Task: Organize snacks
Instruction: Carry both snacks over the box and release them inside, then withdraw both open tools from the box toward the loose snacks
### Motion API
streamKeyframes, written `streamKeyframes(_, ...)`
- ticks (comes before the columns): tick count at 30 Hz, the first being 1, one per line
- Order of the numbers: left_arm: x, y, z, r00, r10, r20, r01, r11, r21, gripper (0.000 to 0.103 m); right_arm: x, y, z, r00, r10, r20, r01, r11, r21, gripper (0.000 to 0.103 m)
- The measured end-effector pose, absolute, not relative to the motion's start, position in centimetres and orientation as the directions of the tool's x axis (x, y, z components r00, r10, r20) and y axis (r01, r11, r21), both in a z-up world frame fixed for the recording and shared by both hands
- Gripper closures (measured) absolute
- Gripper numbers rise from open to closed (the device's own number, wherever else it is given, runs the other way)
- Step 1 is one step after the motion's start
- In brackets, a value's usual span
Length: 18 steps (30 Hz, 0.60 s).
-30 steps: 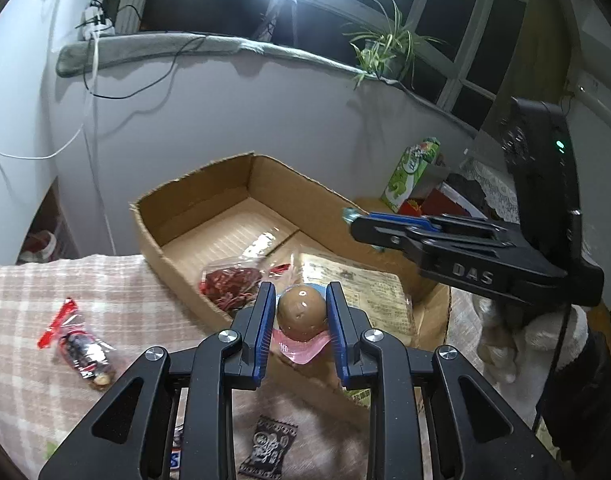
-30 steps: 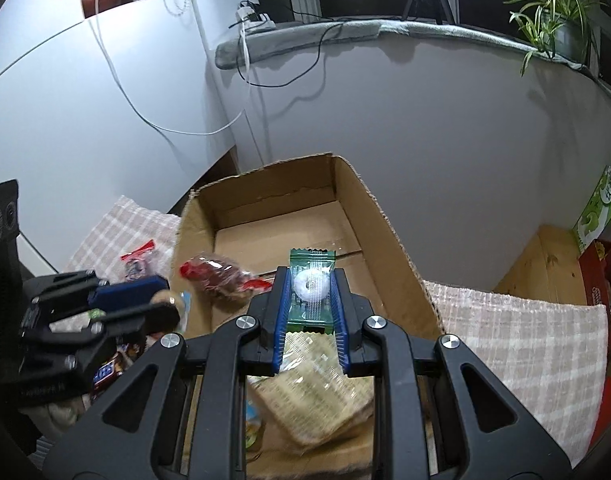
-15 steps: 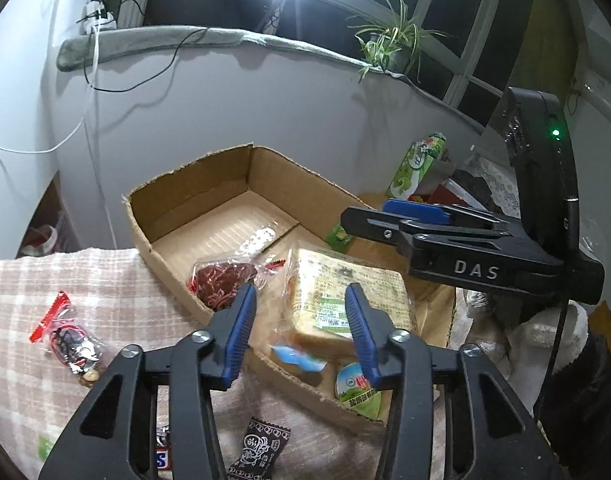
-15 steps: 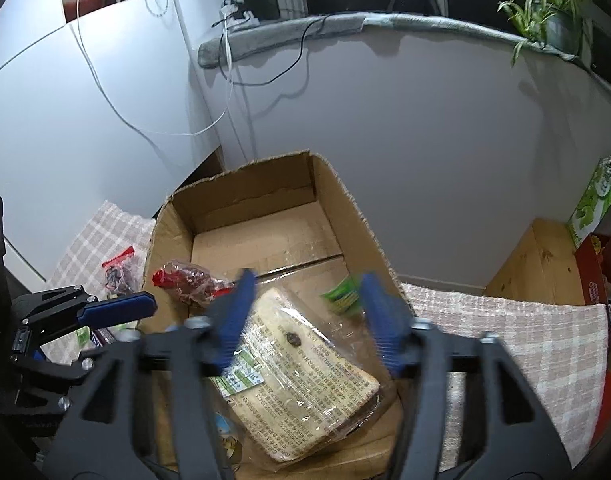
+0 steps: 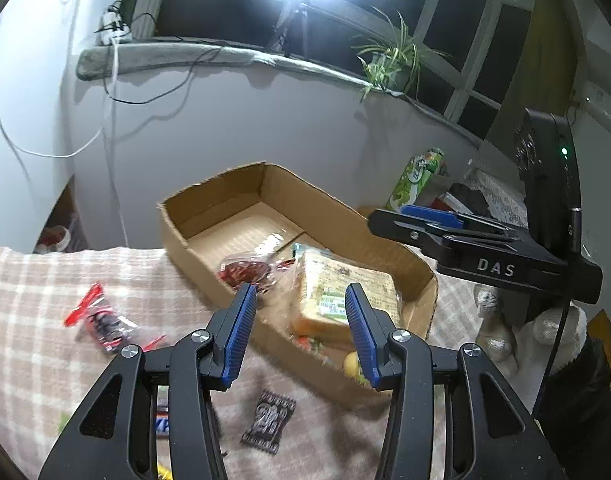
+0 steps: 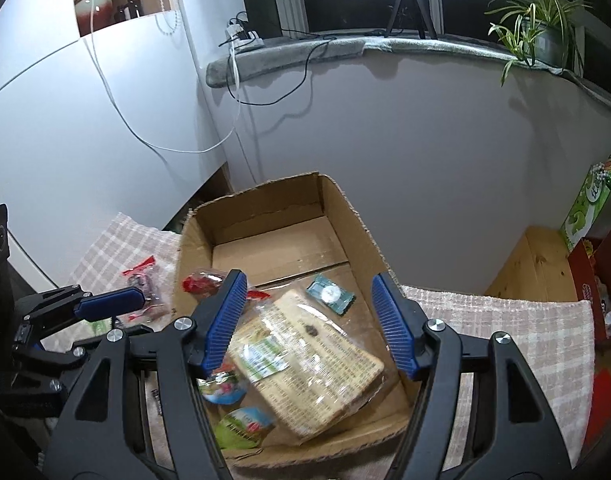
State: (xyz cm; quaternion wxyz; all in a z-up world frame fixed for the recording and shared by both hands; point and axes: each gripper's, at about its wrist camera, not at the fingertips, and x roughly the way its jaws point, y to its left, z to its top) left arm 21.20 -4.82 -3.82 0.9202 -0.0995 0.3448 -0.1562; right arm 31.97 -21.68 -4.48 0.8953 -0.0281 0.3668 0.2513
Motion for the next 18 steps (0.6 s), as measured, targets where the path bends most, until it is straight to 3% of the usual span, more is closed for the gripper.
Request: streamKeyframes(18, 14.5, 3.8, -4.1, 0.753, -0.238, -0.613, 0.052, 0.951, -0.306, 0.058, 22.7, -17.7, -3.1, 0.54, 0.54, -0.645, -0.583, 0.793, 0.176, 0.035)
